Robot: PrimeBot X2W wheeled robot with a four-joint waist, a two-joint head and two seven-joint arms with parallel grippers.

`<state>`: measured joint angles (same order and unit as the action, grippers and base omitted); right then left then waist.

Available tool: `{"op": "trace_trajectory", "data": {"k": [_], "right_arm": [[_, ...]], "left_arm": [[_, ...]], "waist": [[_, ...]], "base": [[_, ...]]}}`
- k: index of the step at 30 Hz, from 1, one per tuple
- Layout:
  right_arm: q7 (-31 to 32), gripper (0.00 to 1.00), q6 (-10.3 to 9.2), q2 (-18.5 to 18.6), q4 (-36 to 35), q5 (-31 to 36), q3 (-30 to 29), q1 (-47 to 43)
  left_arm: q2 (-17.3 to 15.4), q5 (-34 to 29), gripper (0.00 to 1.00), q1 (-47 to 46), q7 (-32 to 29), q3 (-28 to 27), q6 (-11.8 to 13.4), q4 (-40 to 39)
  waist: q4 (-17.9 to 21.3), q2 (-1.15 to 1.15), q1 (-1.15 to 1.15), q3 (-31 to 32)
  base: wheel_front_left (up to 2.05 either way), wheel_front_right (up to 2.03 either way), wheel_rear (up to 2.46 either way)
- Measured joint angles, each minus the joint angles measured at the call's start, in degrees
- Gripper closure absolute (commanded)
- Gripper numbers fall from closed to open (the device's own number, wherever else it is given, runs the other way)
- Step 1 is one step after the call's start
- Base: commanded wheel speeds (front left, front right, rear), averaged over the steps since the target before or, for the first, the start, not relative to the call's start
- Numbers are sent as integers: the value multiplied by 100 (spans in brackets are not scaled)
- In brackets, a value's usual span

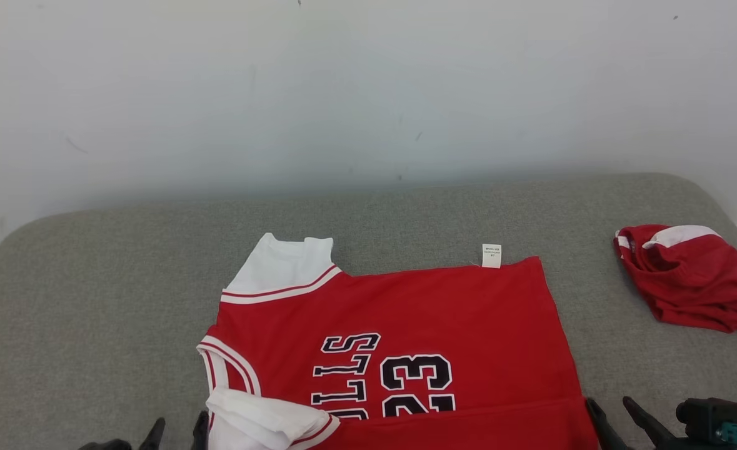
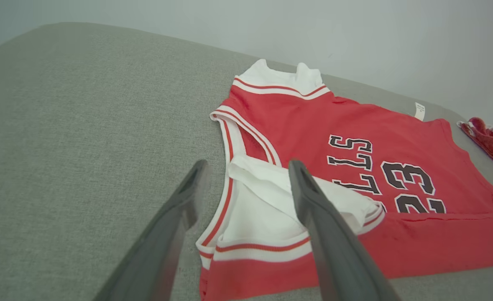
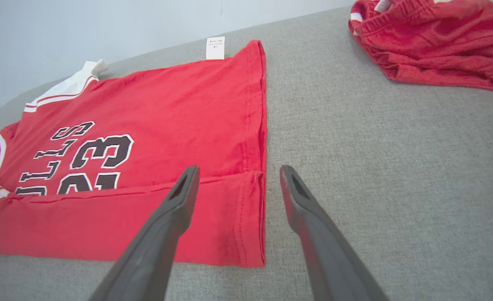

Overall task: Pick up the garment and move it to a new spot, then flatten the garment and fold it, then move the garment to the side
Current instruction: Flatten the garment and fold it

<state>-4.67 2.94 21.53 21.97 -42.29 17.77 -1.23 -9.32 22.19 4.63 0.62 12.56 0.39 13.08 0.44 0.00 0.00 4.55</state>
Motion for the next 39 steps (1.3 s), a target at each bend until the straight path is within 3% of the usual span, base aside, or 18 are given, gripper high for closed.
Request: {"op": "trace_trajectory", "data": {"k": [11,24,39], "right_arm": [[-401,0,-355,4,-578,234,-159,54],[-387,0,-603,2,-768,377,-152,321],[242,0,-646,-54,-338,548,111,1738]], "left_arm": [[14,-272,0,-19,345,-97,322,-460],[-40,-328,0,-454,286,-118,357,-461],[-286,-349,0,-2552,-563,168,-331,522]], "waist": [[-9,0,0,-30],[-17,0,0,-132],[131,0,-1,-632]], "base": [[0,0,0],[0,0,0],[0,0,0]]}}
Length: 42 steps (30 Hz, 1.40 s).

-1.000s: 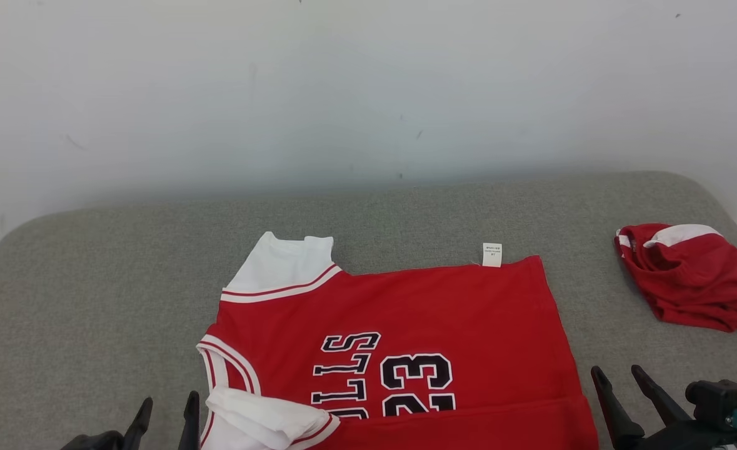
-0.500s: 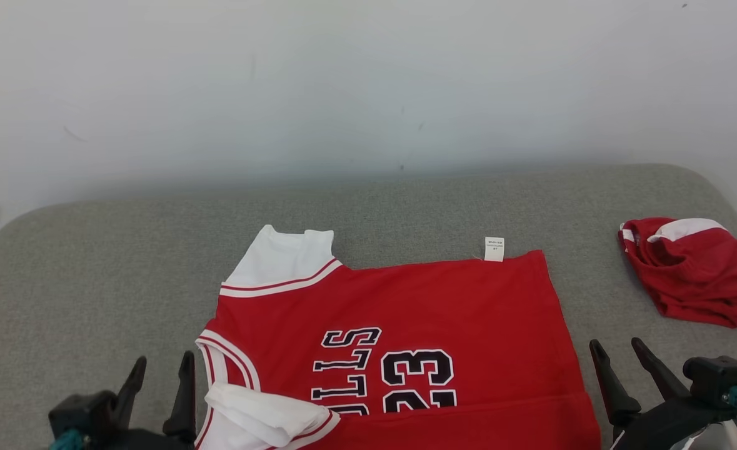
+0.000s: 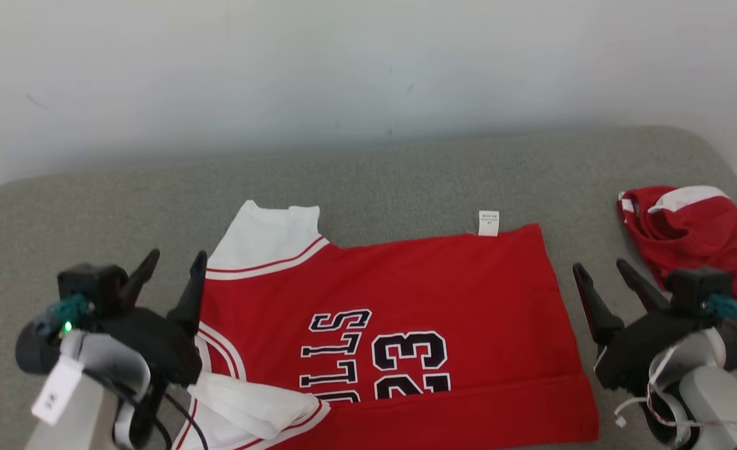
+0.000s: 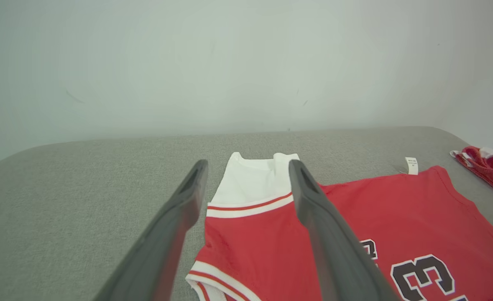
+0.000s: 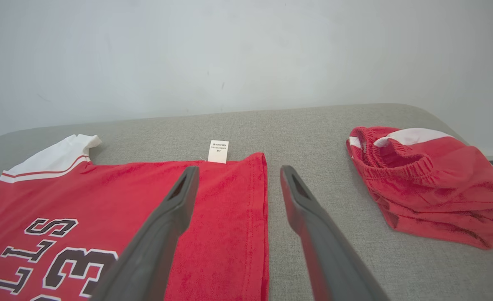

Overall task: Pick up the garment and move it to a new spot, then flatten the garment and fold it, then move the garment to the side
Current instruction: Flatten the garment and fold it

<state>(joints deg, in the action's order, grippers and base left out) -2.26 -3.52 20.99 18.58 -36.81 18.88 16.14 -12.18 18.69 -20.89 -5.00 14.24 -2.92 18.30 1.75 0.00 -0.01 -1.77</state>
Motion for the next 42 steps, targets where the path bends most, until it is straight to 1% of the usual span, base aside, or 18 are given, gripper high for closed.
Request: {"op": "trace_trajectory", "data": {"k": [6,7,9,10,13,17,20,23,30,33,37,42], "right_arm": [[253,0,-3,-44,279,73,33,704],[303,0,-3,-56,337,80,46,826],[391,0,-5,-104,427,112,71,1077],[391,0,-5,-104,427,112,71,1077],[497,0,-5,-177,665,136,118,1515],[693,0,-5,-281,953,168,169,2028],[794,0,-5,-393,1139,171,218,2356],[909,0,-5,-501,1348,183,290,2694],[1094,0,-2,-745,1862,219,385,3252],[1135,0,0,-818,2016,222,408,3372],[1136,0,29,-870,2214,223,435,3501],[1165,0,92,-1031,2408,272,543,3760]], "left_arm": [[-73,86,0,-992,-310,-70,-169,498],[-76,140,0,-1159,-357,-110,-174,581],[-92,293,0,-1490,-480,-166,-264,797],[-92,293,0,-1490,-480,-166,-264,797],[-163,388,0,-1908,-665,-164,-322,1089],[-121,564,0,-2412,-970,-169,-372,1568],[-92,864,0,-2709,-1199,-193,-416,1844],[-63,1028,0,-3007,-1413,-180,-417,2085],[-336,1057,0,-3640,-1795,18,-422,2543],[-387,1154,0,-3744,-1937,252,-422,2577],[-422,1210,0,-3948,-2036,511,-422,2644],[-602,1213,0,-4149,-2071,687,-423,2891]], "waist": [[80,0,-1,-426],[92,0,-1,-502],[116,0,-1,-659],[116,0,-1,-659],[153,0,-1,-902],[200,1,-1,-1220],[232,1,-1,-1447],[262,1,-2,-1665],[372,1,-1,-2102],[437,1,0,-2266],[522,1,0,-2481],[618,1,0,-2731]], "base": [[0,0,0],[0,0,0],[0,0,0],[0,0,0],[0,0,0],[0,0,0],[0,0,0],[0,0,0],[0,0,0],[0,0,0],[0,0,0],[0,0,0]]}}
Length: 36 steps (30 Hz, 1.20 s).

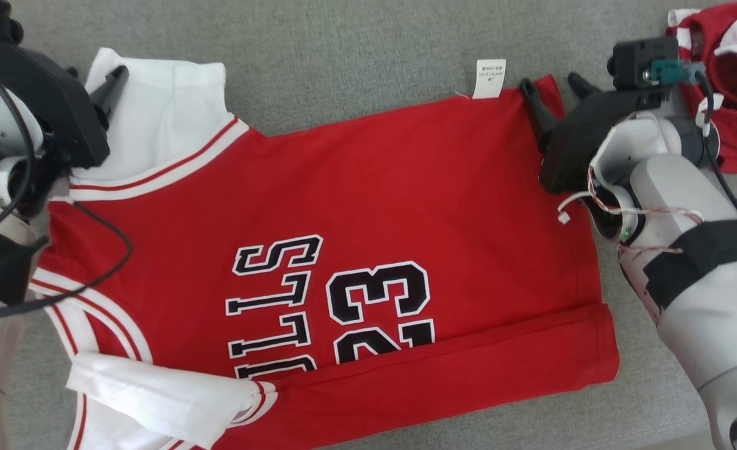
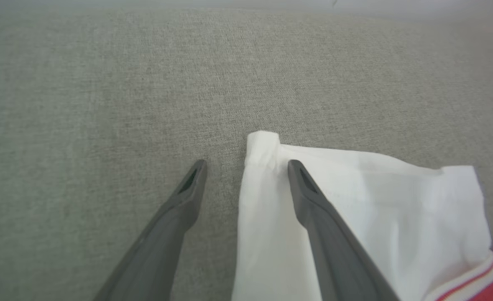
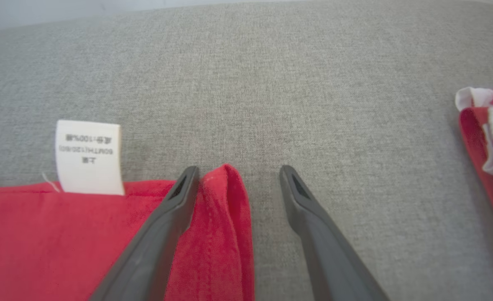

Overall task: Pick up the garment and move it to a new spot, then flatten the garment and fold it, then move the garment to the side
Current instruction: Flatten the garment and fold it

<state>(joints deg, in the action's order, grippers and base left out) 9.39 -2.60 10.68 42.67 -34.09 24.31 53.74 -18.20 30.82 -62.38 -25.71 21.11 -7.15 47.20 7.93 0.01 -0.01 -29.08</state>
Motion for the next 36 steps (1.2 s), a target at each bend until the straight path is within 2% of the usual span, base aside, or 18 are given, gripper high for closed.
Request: {"op": "trace_trajectory", "data": {"k": [1,2,3,4,5,16,28,36], "right_arm": [[-4,0,8,-19,26,1,8,68],[-4,60,16,-31,55,1,12,128],[-7,100,62,-32,100,2,20,183],[-14,100,79,-32,162,2,18,218],[-36,100,94,-34,203,2,19,230],[-244,100,358,-38,705,15,21,486],[-732,100,621,18,1033,-21,-116,699],[-1150,100,824,134,1227,-230,-250,408]], "left_arm": [[-16,-4,9,-37,1,24,0,35],[-15,-4,45,-94,2,37,0,75],[-3,-3,73,-169,1,91,1,114],[11,-1,73,-246,2,144,2,159],[12,2,100,-299,5,176,2,191],[27,347,100,-396,323,505,-1,461],[36,725,100,-651,1150,679,-1,512],[21,1181,100,-116,1707,969,-1,263]], "waist": [[17,0,0,-46],[32,0,0,-92],[44,0,0,-134],[51,0,0,-174],[56,-1,1,-208],[-32,0,0,-133],[-137,-1,0,232],[-234,-1,1,611]], "base": [[0,0,0],[0,0,0],[0,0,0],[0,0,0],[0,0,0],[0,0,0],[0,0,0],[0,0,0]]}}
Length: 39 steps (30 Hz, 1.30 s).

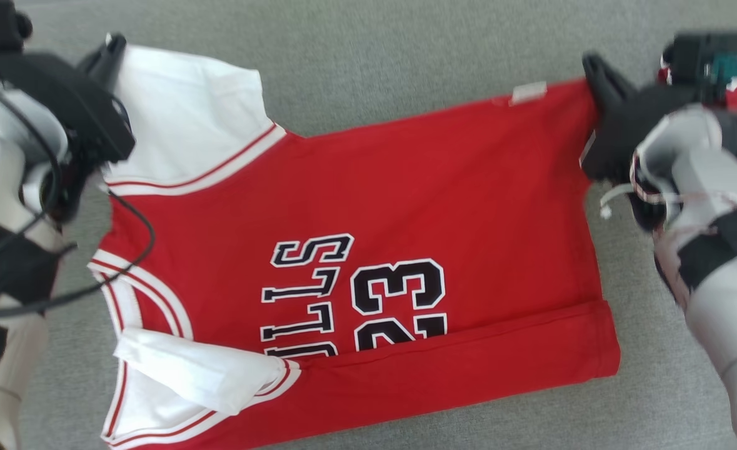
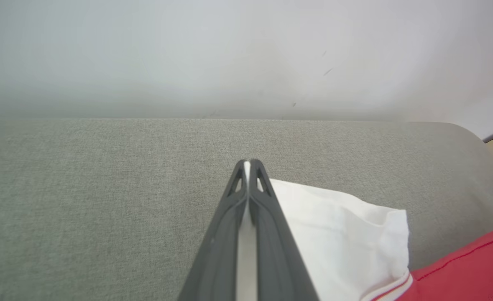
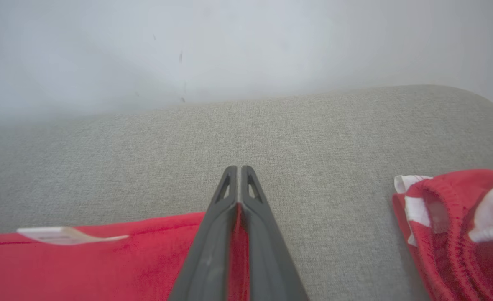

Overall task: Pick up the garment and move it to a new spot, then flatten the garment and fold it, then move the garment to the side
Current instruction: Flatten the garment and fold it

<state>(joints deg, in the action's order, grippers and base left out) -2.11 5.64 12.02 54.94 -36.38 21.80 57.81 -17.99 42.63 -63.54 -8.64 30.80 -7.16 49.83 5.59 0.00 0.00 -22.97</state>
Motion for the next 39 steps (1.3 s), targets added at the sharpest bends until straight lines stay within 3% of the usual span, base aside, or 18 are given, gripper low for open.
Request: {"op": "trace_trajectory", "data": {"k": [10,14,26,33,39], "right_arm": [[-250,100,143,246,87,-360,-146,-756],[-307,100,148,208,20,-490,-71,-1042],[-235,100,151,425,-744,-833,778,-1783],[-183,100,149,828,-1002,-1087,1068,-2323],[-90,100,149,973,-1250,-1249,1385,-2678]], "left_arm": [[-82,457,100,660,432,390,0,-679],[-308,519,100,1066,553,697,0,-1085],[-781,383,100,1914,992,1181,0,-1800],[-969,303,100,2610,995,1826,0,-2397],[-1326,115,100,3061,881,2252,0,-2889]], "waist": [[-146,-1,0,454],[-210,-1,1,670],[-443,-1,1,1261],[-549,-1,1,1639],[-657,-1,1,1896]], "base": [[0,0,0],[0,0,0],[0,0,0],[0,0,0],[0,0,0]]}}
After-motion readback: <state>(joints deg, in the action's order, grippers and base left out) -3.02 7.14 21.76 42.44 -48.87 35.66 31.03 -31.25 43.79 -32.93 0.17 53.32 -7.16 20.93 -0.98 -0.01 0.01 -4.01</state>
